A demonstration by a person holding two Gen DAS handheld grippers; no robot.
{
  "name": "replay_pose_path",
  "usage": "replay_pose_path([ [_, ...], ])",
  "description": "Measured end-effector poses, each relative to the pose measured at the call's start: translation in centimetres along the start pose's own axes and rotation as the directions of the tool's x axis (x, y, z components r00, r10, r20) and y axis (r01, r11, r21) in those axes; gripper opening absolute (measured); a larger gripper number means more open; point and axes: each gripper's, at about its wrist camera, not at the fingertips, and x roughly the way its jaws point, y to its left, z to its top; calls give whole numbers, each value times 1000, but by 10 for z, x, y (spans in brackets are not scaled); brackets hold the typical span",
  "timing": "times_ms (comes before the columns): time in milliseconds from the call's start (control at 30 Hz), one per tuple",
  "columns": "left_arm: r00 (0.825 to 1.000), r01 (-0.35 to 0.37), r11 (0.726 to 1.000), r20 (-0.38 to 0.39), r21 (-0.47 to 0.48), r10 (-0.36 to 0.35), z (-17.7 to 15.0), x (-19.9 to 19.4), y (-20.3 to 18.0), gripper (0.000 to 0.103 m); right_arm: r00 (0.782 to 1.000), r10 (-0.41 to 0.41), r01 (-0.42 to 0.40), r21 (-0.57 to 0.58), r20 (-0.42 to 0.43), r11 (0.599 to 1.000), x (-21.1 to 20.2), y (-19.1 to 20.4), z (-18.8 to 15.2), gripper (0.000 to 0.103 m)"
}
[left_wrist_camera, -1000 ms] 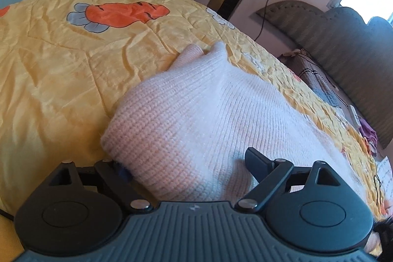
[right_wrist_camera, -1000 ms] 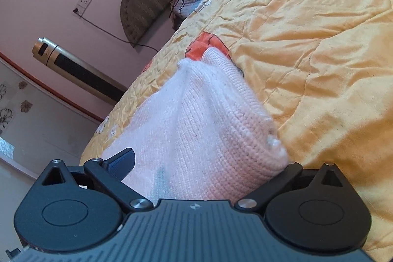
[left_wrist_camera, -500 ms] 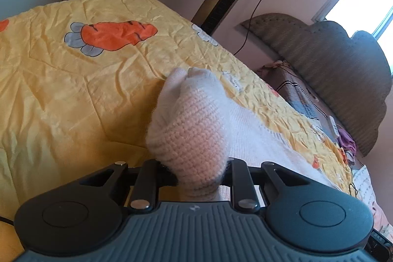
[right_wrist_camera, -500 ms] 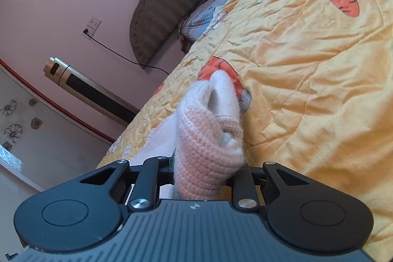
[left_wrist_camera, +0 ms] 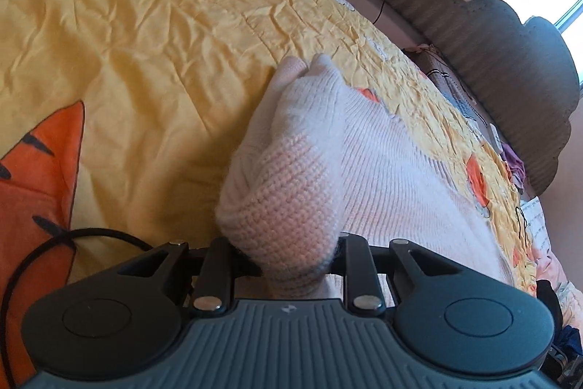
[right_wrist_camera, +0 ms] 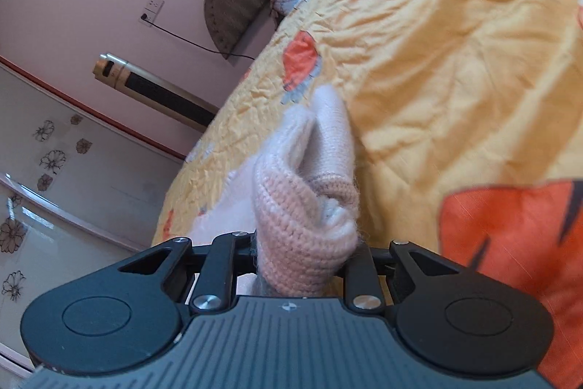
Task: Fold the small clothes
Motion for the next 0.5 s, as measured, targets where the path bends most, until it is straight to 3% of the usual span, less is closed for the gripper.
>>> replay_pose_path([
  [100,999,-36,998,26,46,35,-1,-2,0,45,999,-35,34,50,7,998,7,-20,-12,37],
  [167,997,-74,996,34,58,72,1,-20,3,58,998,-57,57,16,4,998,6,-15,-11,43],
  [267,980,-131,989,158,73,118,8,-63,13,58,993,-118,117,-33,-27,993,-7,-4,0,54],
  [333,949,-171,980,284,105,135,12,-90,7,58,988,-147,150,-65,56,987,-29,-3,9,60],
  [400,921,-164,971,380,175,87,18,-101,-12,60,958,-193,213,-75,210,974,-55,-1,21,61],
  [433,913,-141,964,407,227,37,20,-98,-25,68,944,-191,220,-82,269,972,-65,4,28,62],
  [500,902,-128,934,431,333,-30,22,-78,-57,74,953,-85,135,-158,290,978,-64,25,40,62],
])
